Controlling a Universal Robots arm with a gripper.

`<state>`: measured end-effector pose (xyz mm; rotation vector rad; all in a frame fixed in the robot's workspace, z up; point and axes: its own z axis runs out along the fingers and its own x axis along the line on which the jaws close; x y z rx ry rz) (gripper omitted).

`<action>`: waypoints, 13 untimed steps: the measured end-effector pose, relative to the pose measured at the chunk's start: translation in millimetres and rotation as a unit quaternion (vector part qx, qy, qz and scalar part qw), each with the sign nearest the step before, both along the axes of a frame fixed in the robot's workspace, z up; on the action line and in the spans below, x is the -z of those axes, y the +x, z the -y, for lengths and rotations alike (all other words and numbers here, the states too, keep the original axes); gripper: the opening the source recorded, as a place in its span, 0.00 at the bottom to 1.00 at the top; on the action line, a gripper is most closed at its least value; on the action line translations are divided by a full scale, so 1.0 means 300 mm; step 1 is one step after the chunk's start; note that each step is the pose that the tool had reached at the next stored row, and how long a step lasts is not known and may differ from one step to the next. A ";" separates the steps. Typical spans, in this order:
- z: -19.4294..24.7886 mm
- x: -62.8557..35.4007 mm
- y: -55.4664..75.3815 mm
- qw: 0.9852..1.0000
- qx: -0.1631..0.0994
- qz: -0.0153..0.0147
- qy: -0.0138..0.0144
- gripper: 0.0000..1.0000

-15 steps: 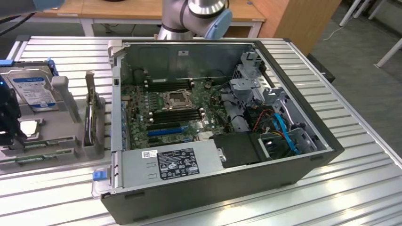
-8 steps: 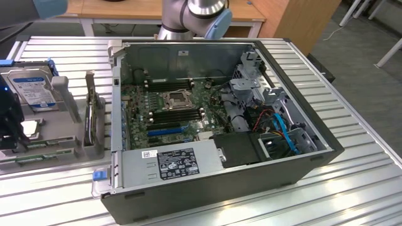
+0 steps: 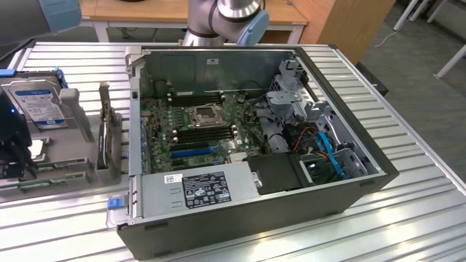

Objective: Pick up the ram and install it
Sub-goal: 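Pick up the ram and move it above insertion slot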

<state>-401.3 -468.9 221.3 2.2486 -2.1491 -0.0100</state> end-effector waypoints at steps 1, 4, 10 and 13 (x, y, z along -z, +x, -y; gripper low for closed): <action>0.000 0.006 0.000 1.000 0.000 0.000 0.000 0.24; 0.001 0.023 0.000 1.000 0.000 0.000 0.000 0.24; 0.012 0.024 0.000 1.000 0.000 0.000 0.000 0.24; 0.012 0.038 0.000 1.000 0.000 0.000 0.000 0.24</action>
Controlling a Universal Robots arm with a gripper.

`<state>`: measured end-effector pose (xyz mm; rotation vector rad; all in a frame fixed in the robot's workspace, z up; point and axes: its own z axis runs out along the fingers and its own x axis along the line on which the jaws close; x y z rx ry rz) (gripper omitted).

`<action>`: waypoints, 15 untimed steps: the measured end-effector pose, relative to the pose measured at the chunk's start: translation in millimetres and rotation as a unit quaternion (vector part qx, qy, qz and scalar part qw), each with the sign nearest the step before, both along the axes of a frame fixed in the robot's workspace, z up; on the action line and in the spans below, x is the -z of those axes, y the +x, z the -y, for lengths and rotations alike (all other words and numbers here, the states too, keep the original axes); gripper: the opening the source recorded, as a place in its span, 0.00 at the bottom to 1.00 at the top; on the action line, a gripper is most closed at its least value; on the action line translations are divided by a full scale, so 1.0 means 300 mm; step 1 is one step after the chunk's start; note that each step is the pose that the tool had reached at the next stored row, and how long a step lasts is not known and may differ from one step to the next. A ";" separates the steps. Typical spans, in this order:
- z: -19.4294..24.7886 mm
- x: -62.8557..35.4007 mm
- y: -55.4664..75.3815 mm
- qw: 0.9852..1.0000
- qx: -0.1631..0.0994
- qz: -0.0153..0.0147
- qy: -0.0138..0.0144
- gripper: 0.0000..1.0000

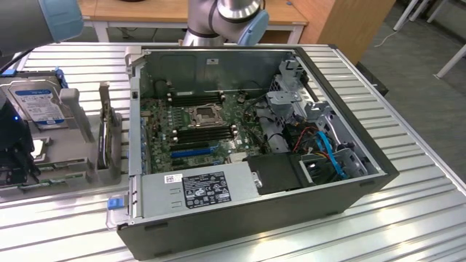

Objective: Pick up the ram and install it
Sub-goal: 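Pick up the ram and move it above insertion slot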

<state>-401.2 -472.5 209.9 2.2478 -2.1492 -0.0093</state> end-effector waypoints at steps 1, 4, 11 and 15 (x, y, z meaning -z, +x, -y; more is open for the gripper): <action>0.000 0.006 0.000 1.000 0.000 0.000 0.000 0.24; 0.000 0.024 0.000 1.000 0.000 0.000 0.000 0.24; 0.000 0.050 0.000 1.000 0.000 0.000 0.000 0.24; 0.000 0.056 0.000 1.000 0.000 0.000 0.000 0.24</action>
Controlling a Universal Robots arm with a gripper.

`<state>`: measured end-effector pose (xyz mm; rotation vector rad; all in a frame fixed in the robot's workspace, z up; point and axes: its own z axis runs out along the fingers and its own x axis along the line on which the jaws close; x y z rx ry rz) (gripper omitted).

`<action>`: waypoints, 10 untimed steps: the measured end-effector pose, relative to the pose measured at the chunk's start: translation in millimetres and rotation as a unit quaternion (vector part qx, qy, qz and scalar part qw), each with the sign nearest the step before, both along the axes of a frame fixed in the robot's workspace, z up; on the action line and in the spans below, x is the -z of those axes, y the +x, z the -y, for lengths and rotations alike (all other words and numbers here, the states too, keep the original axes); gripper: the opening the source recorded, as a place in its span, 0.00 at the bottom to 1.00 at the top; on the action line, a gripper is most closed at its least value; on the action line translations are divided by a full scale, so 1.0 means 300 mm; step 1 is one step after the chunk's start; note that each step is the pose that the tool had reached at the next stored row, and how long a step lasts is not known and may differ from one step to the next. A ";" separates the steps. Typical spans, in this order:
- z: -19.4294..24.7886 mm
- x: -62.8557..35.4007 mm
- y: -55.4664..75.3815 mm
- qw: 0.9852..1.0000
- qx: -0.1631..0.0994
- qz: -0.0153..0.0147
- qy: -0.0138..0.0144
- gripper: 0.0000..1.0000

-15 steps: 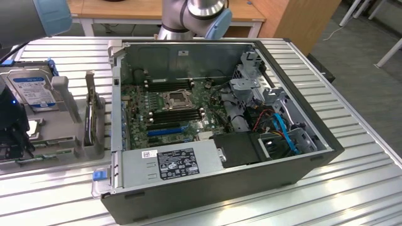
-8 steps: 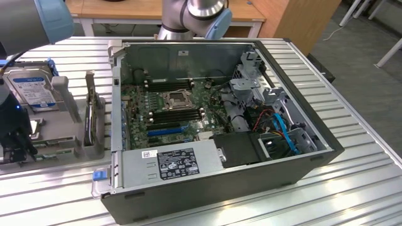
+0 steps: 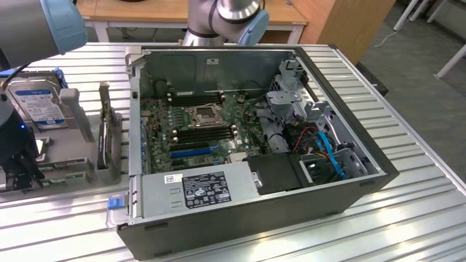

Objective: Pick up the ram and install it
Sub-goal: 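Pick up the ram and move it above insertion slot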

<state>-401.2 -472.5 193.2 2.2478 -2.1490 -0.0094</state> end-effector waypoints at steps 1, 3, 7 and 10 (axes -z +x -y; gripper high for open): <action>0.000 0.000 0.000 1.000 0.000 0.000 0.000 0.24; 0.000 0.001 0.000 1.000 0.000 0.000 0.000 0.24; -0.003 0.002 0.000 1.000 0.000 0.000 0.000 0.24; -0.003 0.002 0.000 1.000 0.000 0.000 0.000 0.24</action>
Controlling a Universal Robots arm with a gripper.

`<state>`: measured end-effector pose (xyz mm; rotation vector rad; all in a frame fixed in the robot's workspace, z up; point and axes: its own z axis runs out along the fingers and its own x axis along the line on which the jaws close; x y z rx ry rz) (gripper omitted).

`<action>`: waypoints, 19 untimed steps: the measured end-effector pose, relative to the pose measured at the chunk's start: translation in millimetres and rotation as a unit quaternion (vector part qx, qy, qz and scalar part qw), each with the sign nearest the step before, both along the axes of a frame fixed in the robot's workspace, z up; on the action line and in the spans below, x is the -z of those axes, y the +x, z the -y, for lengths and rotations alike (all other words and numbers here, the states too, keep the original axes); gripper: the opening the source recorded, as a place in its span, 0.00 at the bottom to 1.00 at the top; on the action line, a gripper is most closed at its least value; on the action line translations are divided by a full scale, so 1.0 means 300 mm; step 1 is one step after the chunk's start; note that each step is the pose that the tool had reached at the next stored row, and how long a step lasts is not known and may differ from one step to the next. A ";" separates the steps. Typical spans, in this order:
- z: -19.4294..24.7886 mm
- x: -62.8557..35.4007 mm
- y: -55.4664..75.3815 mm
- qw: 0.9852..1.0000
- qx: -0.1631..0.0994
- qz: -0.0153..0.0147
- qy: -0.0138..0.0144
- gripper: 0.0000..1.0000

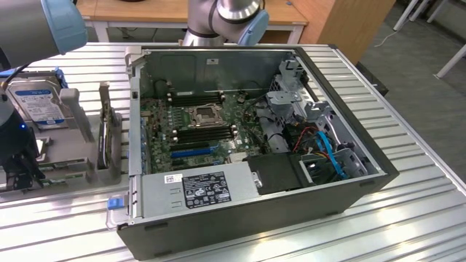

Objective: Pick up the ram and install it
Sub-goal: 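Pick up the ram and move it above insertion slot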

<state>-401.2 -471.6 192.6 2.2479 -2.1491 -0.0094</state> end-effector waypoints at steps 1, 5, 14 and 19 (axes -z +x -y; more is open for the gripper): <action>0.000 0.000 0.000 1.000 0.000 0.000 0.000 0.24; 0.000 0.000 0.000 1.000 0.000 0.000 0.000 0.16; 0.000 0.000 0.000 1.000 0.000 0.000 0.000 0.13; 0.000 -0.025 0.000 1.000 0.000 0.000 0.000 0.13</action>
